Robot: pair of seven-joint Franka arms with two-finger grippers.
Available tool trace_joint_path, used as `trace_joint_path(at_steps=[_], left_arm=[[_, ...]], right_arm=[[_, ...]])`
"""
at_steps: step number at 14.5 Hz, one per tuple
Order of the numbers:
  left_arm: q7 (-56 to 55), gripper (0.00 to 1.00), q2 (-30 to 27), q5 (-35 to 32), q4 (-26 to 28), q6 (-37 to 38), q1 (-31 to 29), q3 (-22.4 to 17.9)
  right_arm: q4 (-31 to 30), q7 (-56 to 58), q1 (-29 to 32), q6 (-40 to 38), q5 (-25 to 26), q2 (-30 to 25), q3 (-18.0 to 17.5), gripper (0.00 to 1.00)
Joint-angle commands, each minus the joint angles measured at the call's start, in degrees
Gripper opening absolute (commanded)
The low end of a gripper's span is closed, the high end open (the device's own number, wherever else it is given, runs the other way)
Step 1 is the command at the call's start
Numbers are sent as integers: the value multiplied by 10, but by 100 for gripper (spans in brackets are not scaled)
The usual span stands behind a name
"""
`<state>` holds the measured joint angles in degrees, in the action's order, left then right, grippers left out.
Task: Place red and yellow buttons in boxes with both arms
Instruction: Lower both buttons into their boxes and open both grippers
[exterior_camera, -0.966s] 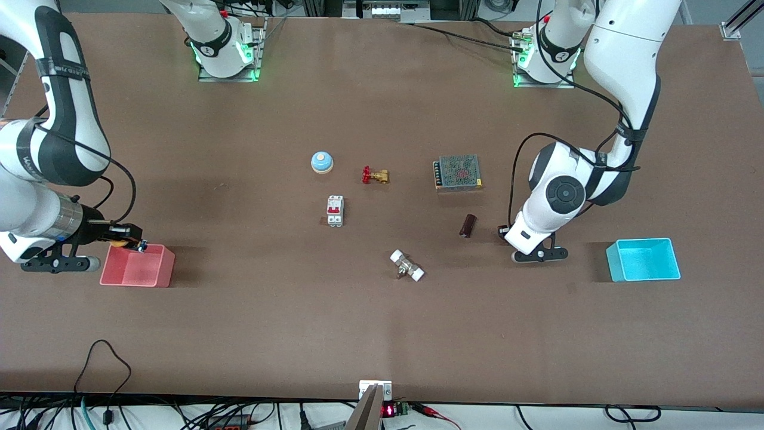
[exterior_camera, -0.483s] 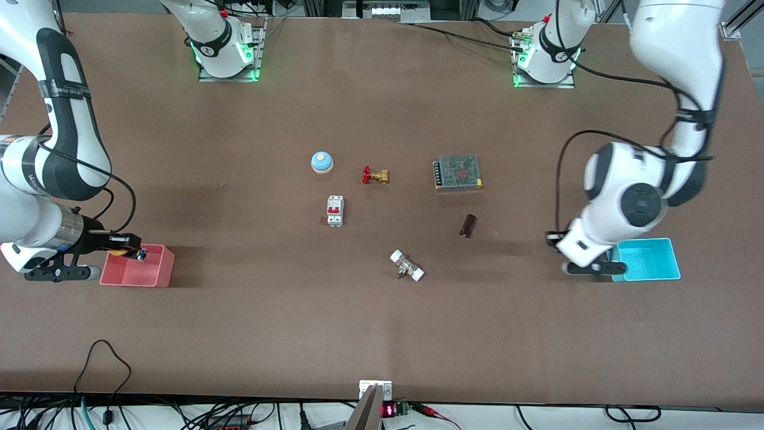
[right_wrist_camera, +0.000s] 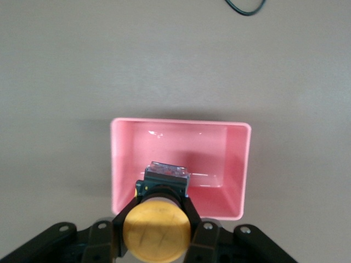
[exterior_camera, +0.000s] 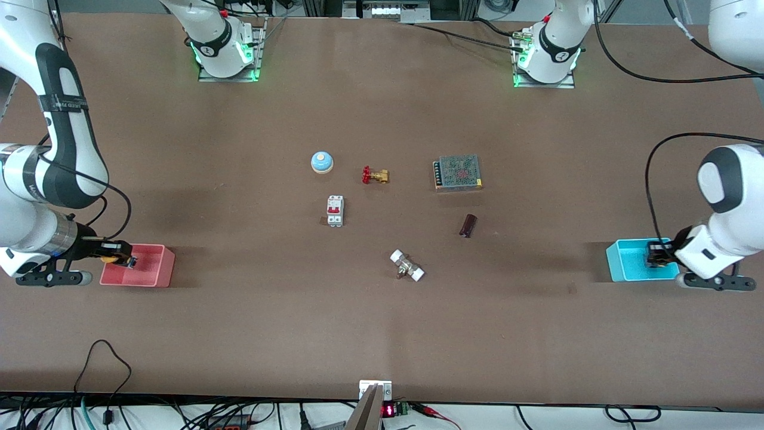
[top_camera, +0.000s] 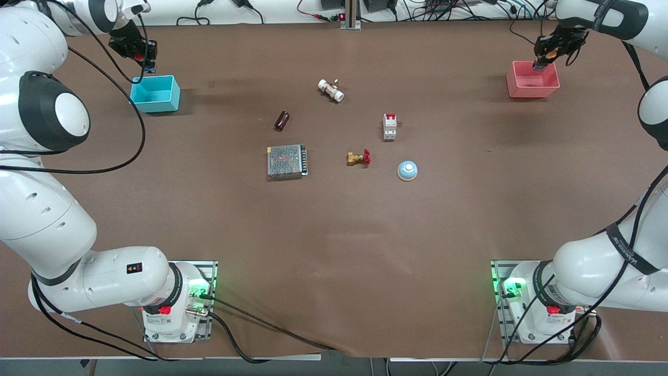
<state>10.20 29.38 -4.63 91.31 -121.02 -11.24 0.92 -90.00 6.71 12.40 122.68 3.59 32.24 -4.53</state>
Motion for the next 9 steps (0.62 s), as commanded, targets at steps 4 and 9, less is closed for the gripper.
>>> trace_joint_path(at_steps=[4,9], left_arm=[[-1,14,68,-7,-25,-20,-17,8],[6,14,88,-8,-25,-30,-33,8]], right_arm=[[12,8,8,25,1,23,-6,25],[11,7,6,33,1,33,-6,25]])
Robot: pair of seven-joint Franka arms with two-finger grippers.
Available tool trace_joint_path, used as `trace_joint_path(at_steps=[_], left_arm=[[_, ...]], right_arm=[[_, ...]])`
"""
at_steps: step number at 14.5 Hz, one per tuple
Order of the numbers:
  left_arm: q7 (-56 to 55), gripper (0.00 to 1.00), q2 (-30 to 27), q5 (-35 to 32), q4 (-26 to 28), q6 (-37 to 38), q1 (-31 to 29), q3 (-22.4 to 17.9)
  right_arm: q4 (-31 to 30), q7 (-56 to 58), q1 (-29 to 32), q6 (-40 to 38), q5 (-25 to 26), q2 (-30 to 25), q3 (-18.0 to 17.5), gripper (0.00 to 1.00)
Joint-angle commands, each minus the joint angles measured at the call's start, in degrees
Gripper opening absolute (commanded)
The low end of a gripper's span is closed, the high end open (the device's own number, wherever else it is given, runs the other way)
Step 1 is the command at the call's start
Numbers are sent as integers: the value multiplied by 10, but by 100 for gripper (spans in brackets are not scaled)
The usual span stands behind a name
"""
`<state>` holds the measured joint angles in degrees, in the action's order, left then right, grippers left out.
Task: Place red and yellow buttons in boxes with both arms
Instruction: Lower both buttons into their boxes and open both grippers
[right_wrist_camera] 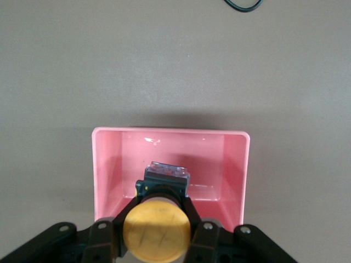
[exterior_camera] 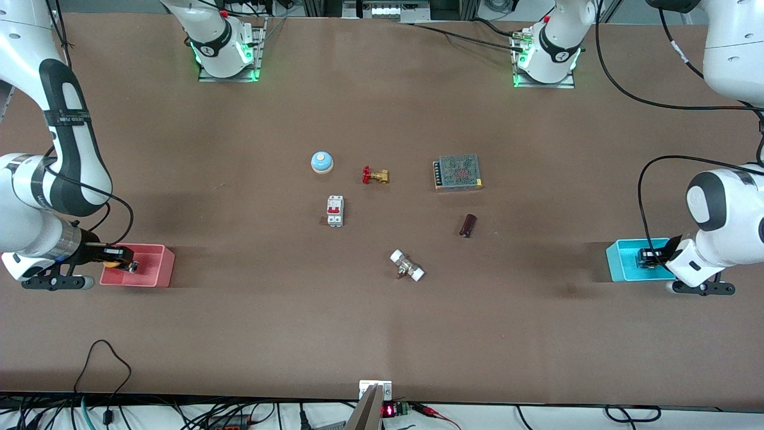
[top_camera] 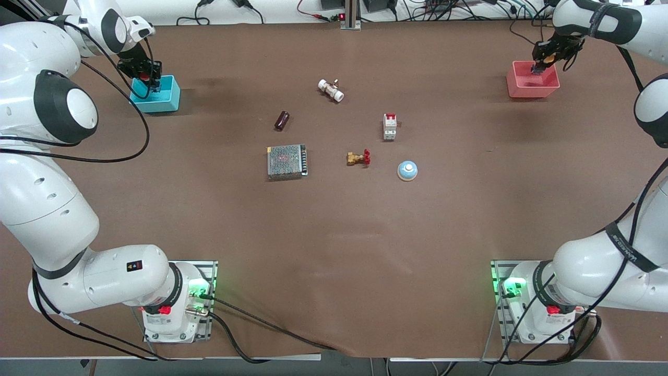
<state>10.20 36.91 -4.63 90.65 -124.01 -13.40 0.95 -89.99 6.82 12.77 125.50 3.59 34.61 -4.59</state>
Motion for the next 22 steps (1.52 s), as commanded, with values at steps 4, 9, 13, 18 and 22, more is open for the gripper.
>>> trace_joint_path(at_steps=[4,9,13,18,22], left_arm=[[5,14,33,-6,-15,-24,-15,7],[2,15,39,-6,-13,-26,-15,8],[2,15,45,-6,-13,-26,-15,8],[4,100,49,-5,-13,-37,-15,8],[7,100,36,-6,-14,-28,-18,8]], right_arm=[[10,2,1,22,0,20,-6,25],[7,-2,-4,40,-1,38,-7,25],[5,5,1,41,0,51,-8,25],[-3,6,2,42,-1,52,-8,29],[-3,6,2,44,0,53,-8,39]])
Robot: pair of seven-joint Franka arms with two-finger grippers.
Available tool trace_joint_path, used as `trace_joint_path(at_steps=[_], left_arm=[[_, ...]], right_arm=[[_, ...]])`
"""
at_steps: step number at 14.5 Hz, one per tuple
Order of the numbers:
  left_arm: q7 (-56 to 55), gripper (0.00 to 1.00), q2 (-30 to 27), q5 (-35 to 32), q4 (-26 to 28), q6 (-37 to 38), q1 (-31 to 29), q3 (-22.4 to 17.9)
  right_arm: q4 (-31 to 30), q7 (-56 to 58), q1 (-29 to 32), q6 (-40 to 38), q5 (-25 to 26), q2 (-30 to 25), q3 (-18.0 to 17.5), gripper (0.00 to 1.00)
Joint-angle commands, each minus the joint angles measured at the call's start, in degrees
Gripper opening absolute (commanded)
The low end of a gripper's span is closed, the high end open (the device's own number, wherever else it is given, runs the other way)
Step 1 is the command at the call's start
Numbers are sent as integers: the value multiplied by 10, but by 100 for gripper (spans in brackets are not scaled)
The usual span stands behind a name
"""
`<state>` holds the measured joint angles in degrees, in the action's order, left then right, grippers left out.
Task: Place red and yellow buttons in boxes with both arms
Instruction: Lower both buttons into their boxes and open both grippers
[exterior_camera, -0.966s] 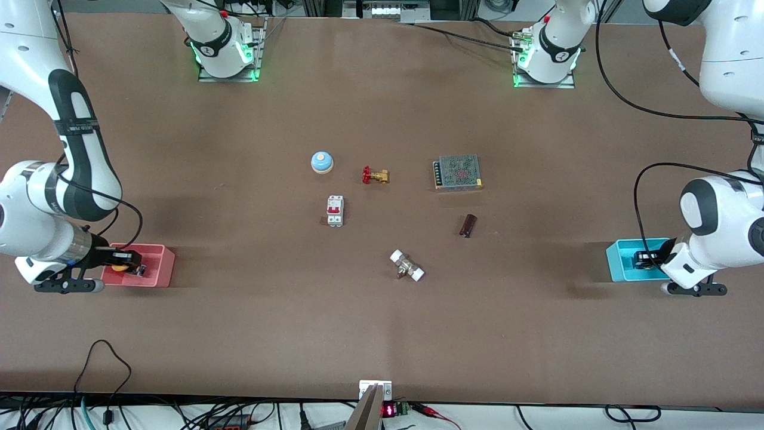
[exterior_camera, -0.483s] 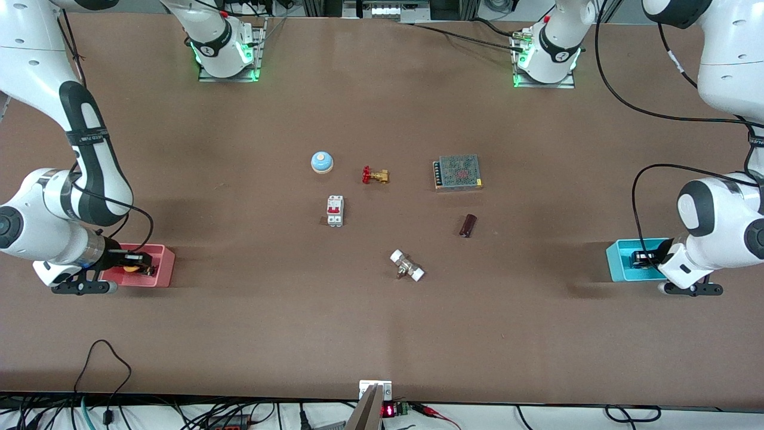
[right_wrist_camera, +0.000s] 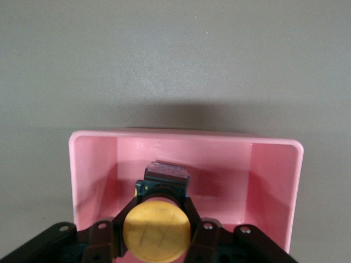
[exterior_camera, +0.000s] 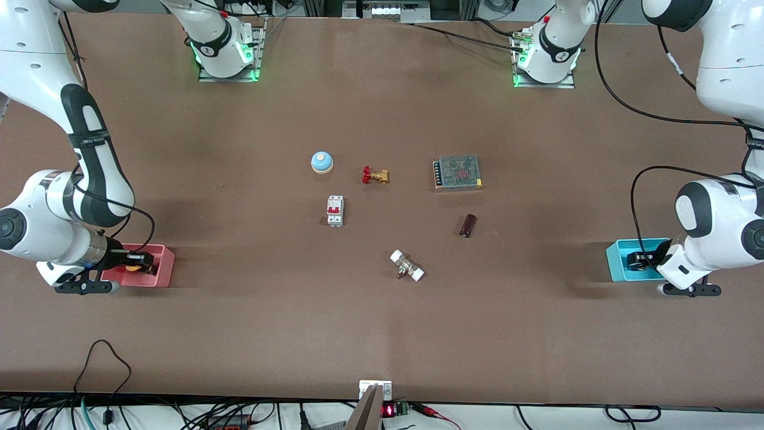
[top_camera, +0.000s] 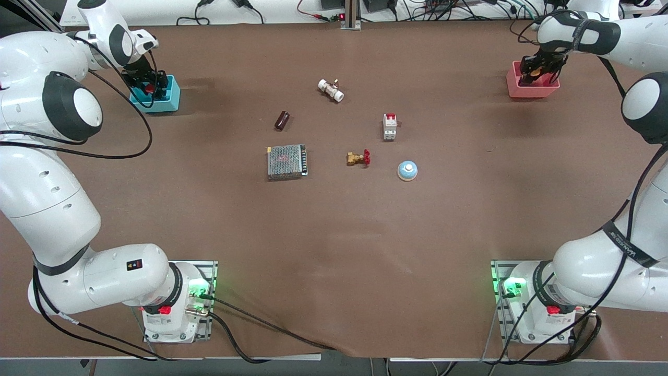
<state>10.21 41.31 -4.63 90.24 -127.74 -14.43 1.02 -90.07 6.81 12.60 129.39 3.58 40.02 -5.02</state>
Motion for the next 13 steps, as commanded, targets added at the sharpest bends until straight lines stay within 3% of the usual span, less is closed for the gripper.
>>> trace_joint_path(at_steps=[1,6,10,13], left_arm=[[7,100,-16,-7,-9,11,-8,7],[3,100,-86,-9,-16,102,-2,18],[-1,100,-160,-9,-22,183,-1,59],[-8,100,-171,-13,-116,334,18,79]], right_arm=[[-3,6,4,9,0,0,-3,41],[-11,6,5,18,0,1,-3,49],[-11,9,5,17,0,-1,-3,70],[-12,40,8,-17,0,-34,-3,79]])
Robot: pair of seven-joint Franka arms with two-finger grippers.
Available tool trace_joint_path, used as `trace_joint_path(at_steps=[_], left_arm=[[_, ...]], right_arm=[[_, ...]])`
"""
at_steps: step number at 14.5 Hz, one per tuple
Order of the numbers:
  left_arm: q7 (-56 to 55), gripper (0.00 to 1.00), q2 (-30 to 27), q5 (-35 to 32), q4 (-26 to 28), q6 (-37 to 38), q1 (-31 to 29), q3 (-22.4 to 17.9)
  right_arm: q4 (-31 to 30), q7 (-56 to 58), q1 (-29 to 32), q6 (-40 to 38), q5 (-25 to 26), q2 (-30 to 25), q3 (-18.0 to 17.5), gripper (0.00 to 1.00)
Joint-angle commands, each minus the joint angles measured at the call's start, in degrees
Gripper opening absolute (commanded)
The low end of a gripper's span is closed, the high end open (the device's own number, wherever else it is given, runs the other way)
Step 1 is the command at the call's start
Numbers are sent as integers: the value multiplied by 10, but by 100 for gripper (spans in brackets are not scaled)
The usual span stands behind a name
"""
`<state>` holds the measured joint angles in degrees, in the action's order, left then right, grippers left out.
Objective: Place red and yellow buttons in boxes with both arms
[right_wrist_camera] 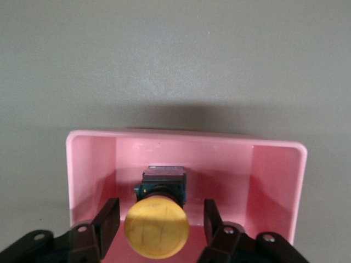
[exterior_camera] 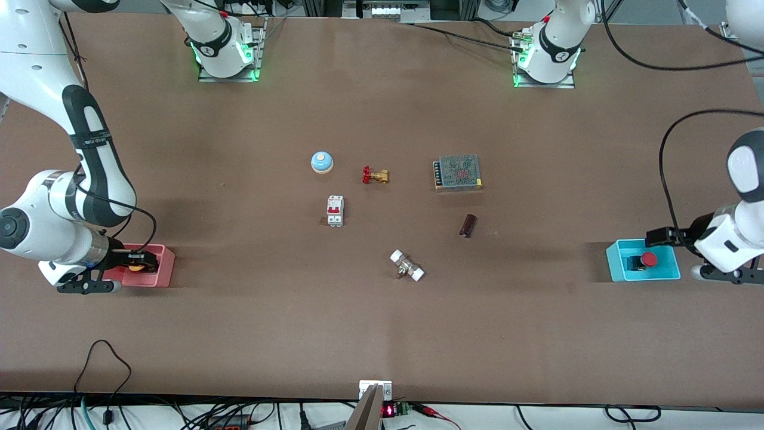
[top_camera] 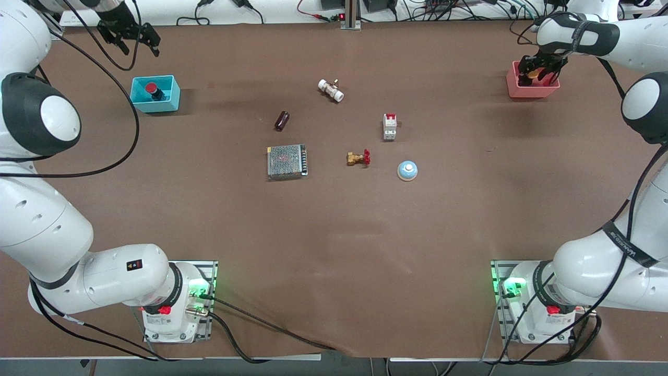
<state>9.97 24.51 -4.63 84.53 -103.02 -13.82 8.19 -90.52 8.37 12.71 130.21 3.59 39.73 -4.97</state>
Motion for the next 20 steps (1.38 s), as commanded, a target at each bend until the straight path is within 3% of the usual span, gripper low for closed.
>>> trace_joint_path(at_steps=[1,3,5,8,10,11,17,20], left_arm=[[-11,100,-3,-13,-99,141,27,7],[-24,100,-5,-11,-150,223,53,8],[-31,100,-5,-9,-186,261,81,7],[-30,100,-7,0,-216,260,87,6],[-40,100,-49,-4,-180,259,133,-6],[-68,100,-80,-3,-137,244,149,-22],[-78,100,-233,20,83,67,134,-37],[-76,100,-247,36,110,64,137,-65]], right_arm=[[-8,29,6,-54,0,-48,-4,86],[-8,29,3,-100,0,-79,-4,100],[-8,22,-2,-147,0,-114,-8,100],[-7,5,-29,-202,-1,-171,-16,100],[-4,-10,-45,-244,-1,-209,-17,100],[-4,-12,-60,-262,-1,-230,-17,100],[-8,-41,-86,-353,-21,-329,-18,100],[-4,-88,-107,-378,-22,-339,-11,100]])
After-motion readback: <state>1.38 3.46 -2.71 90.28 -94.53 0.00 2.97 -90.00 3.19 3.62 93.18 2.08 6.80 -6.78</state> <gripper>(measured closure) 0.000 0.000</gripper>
